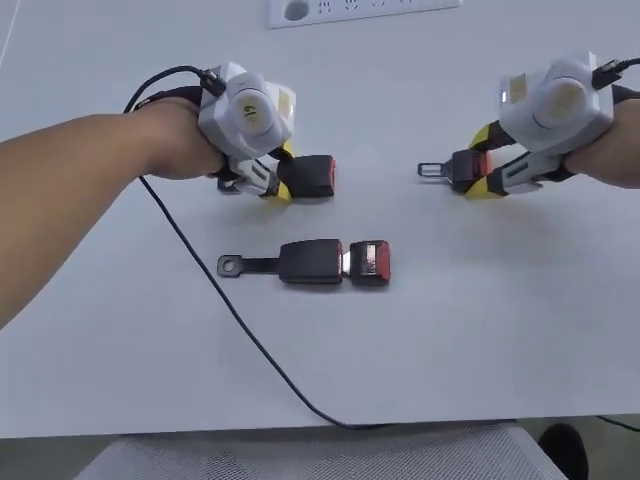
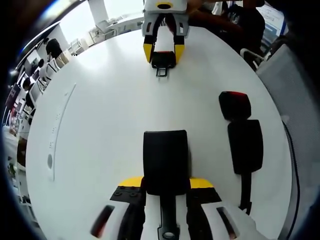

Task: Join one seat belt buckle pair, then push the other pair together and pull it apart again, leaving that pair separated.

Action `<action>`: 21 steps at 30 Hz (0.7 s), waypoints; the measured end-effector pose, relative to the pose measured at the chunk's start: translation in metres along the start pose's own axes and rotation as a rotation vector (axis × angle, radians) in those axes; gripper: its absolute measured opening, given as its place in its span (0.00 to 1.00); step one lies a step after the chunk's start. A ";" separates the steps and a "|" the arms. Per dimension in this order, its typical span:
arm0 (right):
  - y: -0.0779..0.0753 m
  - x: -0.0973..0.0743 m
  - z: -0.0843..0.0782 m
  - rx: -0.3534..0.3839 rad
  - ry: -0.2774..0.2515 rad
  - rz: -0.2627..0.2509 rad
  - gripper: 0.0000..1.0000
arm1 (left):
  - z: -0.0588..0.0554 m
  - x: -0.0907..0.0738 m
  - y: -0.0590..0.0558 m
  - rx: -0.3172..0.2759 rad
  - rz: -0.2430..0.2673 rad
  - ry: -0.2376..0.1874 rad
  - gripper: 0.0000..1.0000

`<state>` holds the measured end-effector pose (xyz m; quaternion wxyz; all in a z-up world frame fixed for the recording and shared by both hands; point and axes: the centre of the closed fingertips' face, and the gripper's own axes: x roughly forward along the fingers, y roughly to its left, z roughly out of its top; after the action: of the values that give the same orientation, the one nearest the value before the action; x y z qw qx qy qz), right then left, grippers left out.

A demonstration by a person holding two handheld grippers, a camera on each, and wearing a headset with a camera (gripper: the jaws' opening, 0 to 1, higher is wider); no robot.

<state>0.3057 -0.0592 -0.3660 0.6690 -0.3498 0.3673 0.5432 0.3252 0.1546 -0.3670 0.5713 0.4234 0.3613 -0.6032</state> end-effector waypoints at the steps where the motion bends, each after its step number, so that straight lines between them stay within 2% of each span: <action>1: 0.001 -0.002 -0.003 -0.003 0.006 0.006 0.37 | 0.000 0.000 0.000 0.001 -0.001 0.002 0.31; 4: 0.004 -0.006 -0.011 0.009 0.020 0.013 0.37 | 0.001 -0.001 -0.002 0.005 0.002 0.013 0.31; 9: 0.007 -0.005 -0.008 -0.022 0.039 0.013 0.39 | 0.001 -0.002 -0.004 0.020 0.012 0.007 0.32; 16: 0.004 -0.005 -0.008 -0.031 0.054 -0.009 0.43 | 0.001 -0.002 -0.004 0.038 0.021 0.037 0.33; 18: 0.003 -0.005 -0.008 -0.031 0.062 -0.023 0.44 | 0.001 -0.002 -0.004 0.029 0.026 0.041 0.34; 19: 0.004 -0.005 -0.008 -0.009 0.068 -0.033 0.45 | 0.000 -0.002 -0.003 0.031 0.034 0.039 0.34; 21: 0.004 -0.006 -0.008 0.001 0.065 -0.054 0.47 | -0.001 -0.003 -0.004 -0.007 0.046 0.034 0.33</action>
<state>0.3001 -0.0681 -0.3645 0.6713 -0.3766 0.3797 0.5132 0.3210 0.1570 -0.3648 0.5803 0.4399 0.3632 -0.5812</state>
